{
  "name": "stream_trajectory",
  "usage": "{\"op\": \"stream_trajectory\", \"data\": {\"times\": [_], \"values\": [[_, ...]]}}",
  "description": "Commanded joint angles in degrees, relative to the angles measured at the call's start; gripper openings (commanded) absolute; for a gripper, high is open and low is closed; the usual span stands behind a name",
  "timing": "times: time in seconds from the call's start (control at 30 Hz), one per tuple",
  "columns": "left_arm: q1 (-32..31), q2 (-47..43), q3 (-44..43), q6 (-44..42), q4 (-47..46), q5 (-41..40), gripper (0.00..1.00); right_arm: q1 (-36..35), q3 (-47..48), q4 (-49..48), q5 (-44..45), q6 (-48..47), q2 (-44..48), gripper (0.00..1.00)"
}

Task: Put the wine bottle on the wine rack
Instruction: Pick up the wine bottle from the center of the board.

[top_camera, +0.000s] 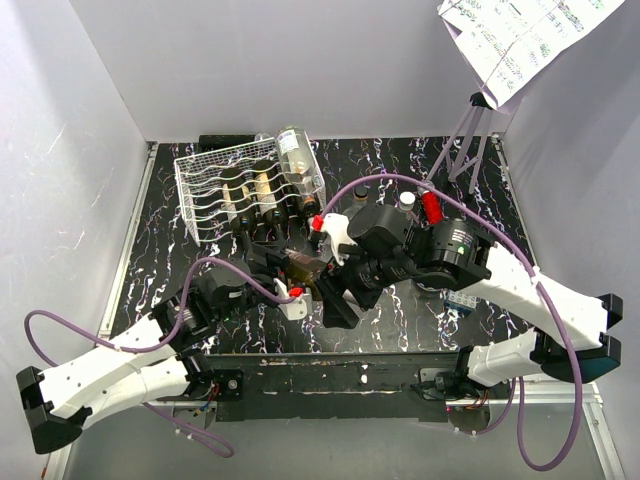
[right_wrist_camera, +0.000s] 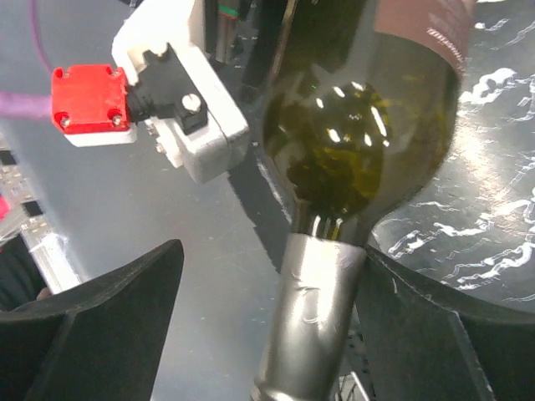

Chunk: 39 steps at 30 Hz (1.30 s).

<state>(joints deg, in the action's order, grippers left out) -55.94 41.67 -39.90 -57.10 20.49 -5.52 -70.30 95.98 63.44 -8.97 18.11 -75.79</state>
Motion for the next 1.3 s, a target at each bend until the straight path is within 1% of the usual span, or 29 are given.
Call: {"op": "stream_trajectory", "data": {"times": [0.0,0.13,0.2,0.33,0.47,0.6,0.77,0.83,0.93,1.17,1.2,1.27], "values": [[-0.2,0.1,-0.2,-5.6,-8.3,-5.6,0.00,-0.4,3.0,0.2,4.7,1.0,2.1,0.87],[-0.3,0.1,0.6,-6.3,-10.2,-5.7,0.00,-0.4,2.5,0.5,4.1,0.3,1.1,0.88],[-0.3,0.0,0.1,-5.8,-10.2,-5.1,0.00,-0.4,2.2,1.5,3.8,-0.4,-0.3,0.86],[-0.2,0.0,-0.1,-6.0,-10.1,-5.4,0.00,-0.3,0.9,0.6,5.4,-0.8,-1.4,0.81],[-0.2,-0.7,0.3,-5.3,-9.9,-4.4,0.00,-0.3,1.1,0.6,6.3,-1.3,-2.8,0.74],[-0.2,-0.5,0.6,-5.3,-10.1,-4.8,0.00,0.1,2.0,1.0,6.5,-1.8,-4.1,0.71],[-0.2,-0.6,0.9,-5.6,-10.9,-4.9,0.00,0.3,2.3,1.5,7.0,-2.0,-5.2,0.70],[-0.2,-0.7,0.9,-5.7,-11.2,-4.7,0.00,0.3,1.9,1.5,7.3,-2.0,-5.2,0.68],[-0.2,-0.7,0.6,-5.1,-11.3,-4.9,0.00,0.3,1.2,1.6,7.2,-1.9,-5.3,0.55],[-0.2,-1.0,0.3,-3.7,-11.8,-5.8,0.00,0.3,-0.8,2.1,8.4,-1.0,-3.9,0.07],[-0.2,-1.0,0.3,-3.5,-12.1,-5.9,0.00,0.3,-1.1,2.3,8.7,-0.8,-3.9,0.01],[-0.2,-1.1,0.9,-2.9,-13.5,-7.0,0.00,0.3,-1.4,2.1,8.7,-0.8,-3.3,0.01]]}}
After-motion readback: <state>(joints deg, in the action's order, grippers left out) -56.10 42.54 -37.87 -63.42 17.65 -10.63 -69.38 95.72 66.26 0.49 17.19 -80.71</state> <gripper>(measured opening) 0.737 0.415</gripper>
